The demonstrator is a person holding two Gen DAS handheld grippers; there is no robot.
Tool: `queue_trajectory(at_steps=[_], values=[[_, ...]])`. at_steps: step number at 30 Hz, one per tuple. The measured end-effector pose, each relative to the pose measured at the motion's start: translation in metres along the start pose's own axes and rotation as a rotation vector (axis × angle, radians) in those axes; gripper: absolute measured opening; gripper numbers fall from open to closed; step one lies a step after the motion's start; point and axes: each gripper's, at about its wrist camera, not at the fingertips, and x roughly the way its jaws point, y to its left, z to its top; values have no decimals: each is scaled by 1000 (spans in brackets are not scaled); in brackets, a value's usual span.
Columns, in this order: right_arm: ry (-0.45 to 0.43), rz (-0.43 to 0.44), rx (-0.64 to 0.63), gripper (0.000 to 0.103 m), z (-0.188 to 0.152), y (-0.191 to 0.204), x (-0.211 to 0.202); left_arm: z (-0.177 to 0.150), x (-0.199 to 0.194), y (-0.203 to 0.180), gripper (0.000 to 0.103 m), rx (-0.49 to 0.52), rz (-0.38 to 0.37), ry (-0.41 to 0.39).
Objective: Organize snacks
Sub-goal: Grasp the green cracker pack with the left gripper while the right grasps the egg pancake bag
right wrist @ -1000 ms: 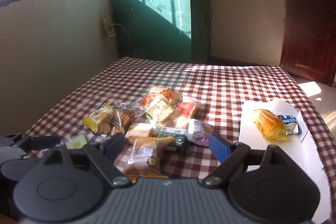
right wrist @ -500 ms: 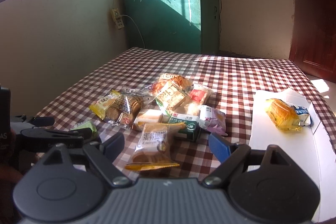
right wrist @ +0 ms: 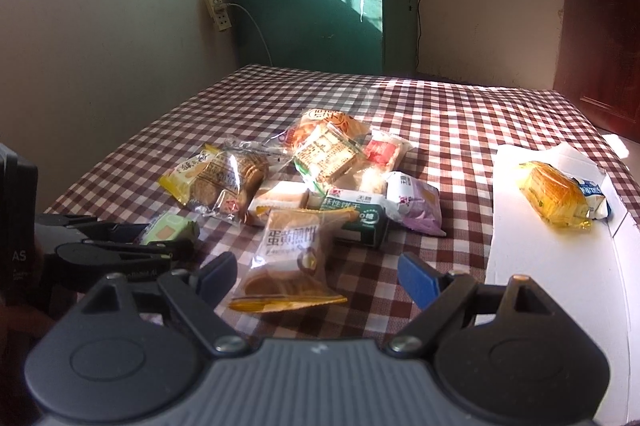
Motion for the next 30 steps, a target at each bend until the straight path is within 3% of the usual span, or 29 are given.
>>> queue_trajectory(at_steps=[8, 11, 12, 15, 30], values=[[82, 10, 51, 85, 9, 5, 46, 4, 5, -13, 57, -75, 16, -6], [131, 21, 45, 61, 9, 5, 62, 5, 8, -15, 57, -97, 26, -3], [149, 26, 56, 47, 8, 3, 66, 6, 8, -17, 57, -96, 27, -4], [123, 21, 43, 40, 7, 2, 58, 8, 8, -22, 57, -95, 26, -5], [19, -5, 69, 36, 20, -17, -7, 24, -33, -53, 57, -127, 50, -30]])
